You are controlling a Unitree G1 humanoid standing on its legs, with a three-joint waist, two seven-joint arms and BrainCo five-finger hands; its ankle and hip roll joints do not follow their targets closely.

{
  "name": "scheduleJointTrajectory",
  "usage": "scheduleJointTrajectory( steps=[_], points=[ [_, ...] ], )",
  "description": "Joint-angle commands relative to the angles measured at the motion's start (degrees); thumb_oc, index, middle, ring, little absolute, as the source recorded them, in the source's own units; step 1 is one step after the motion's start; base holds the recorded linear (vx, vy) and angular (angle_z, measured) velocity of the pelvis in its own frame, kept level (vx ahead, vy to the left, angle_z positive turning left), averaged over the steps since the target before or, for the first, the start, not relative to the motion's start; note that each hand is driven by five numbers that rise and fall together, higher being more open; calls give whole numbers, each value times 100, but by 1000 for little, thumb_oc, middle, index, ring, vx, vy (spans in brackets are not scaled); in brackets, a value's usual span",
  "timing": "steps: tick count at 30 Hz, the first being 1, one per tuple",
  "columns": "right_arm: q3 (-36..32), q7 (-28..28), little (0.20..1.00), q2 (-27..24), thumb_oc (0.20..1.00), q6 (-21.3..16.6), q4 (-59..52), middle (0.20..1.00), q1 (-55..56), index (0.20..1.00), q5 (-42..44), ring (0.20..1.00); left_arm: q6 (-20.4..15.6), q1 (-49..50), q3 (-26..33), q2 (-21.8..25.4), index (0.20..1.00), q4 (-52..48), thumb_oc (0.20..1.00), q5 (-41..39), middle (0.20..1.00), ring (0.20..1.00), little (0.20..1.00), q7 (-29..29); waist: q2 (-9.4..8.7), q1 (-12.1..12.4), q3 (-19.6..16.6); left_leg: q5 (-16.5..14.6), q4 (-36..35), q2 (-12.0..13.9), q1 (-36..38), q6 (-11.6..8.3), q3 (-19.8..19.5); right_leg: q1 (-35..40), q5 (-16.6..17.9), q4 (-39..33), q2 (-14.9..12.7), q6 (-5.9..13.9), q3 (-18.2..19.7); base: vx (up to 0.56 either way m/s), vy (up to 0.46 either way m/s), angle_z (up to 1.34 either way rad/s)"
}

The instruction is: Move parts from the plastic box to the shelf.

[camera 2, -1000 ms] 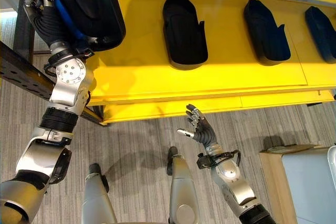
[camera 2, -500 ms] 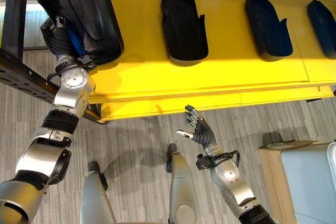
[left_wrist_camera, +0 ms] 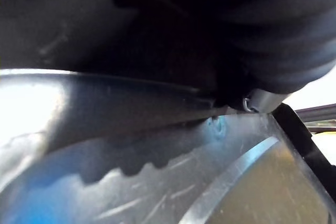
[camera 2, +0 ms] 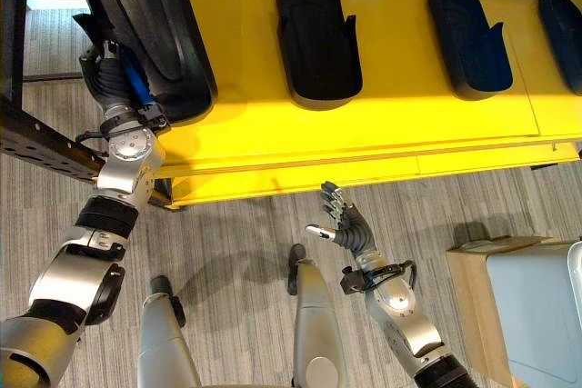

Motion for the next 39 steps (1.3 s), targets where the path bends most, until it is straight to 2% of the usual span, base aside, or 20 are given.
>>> scheduleJointTrajectory(
  steps=[1, 26, 27, 29, 31, 39],
  points=[
    [-241, 27, 1000, -163, 1000, -234, -403, 1000, 62, 1000, 119, 1000, -290, -168, 56, 194, 200, 174, 200, -46, 200, 200, 200, -88, 135, 26, -260, 323, -179, -28, -323, 279, 158, 37, -181, 127, 136, -115, 29, 0, 0, 0],
    [-262, 190, 1000, -219, 1000, -137, -367, 1000, 119, 1000, 137, 1000, -157, -73, 174, 609, 200, 456, 200, -149, 200, 200, 200, -286, 213, 104, -307, 243, 19, -90, -626, 331, 133, -180, -208, 231, 92, -92, 58, 3, 2, -1],
    [-264, 202, 1000, -231, 1000, -124, -351, 1000, 118, 1000, 132, 1000, -156, -61, 188, 631, 241, 481, 241, -167, 241, 241, 241, -311, 213, 110, -310, 239, 16, -90, -623, 334, 133, -177, -212, 236, 92, -91, 65, 0, 0, 0],
    [-266, 209, 1000, -240, 1000, -116, -355, 1000, 119, 1000, 123, 1000, -146, -60, 189, 654, 576, 497, 576, -159, 576, 576, 576, -328, 217, 117, -315, 239, 11, -93, -621, 335, 132, -177, -221, 241, 91, -96, 68, 0, 0, 0],
    [-266, 214, 1000, -255, 1000, -115, -363, 1000, 127, 1000, 124, 1000, -152, -56, 179, 670, 1000, 498, 1000, -158, 1000, 1000, 1000, -336, 217, 119, -316, 238, 13, -94, -619, 334, 136, -176, -224, 243, 90, -96, 68, 0, 0, 0],
    [-336, 258, 1000, -309, 1000, -113, -394, 1000, 196, 1000, 124, 1000, -57, -34, 129, 770, 1000, 512, 1000, 10, 1000, 1000, 1000, -373, 250, 125, -329, 226, 46, -100, -648, 334, 134, -218, -228, 281, 81, -103, 84, 0, 0, 0]
  ],
)
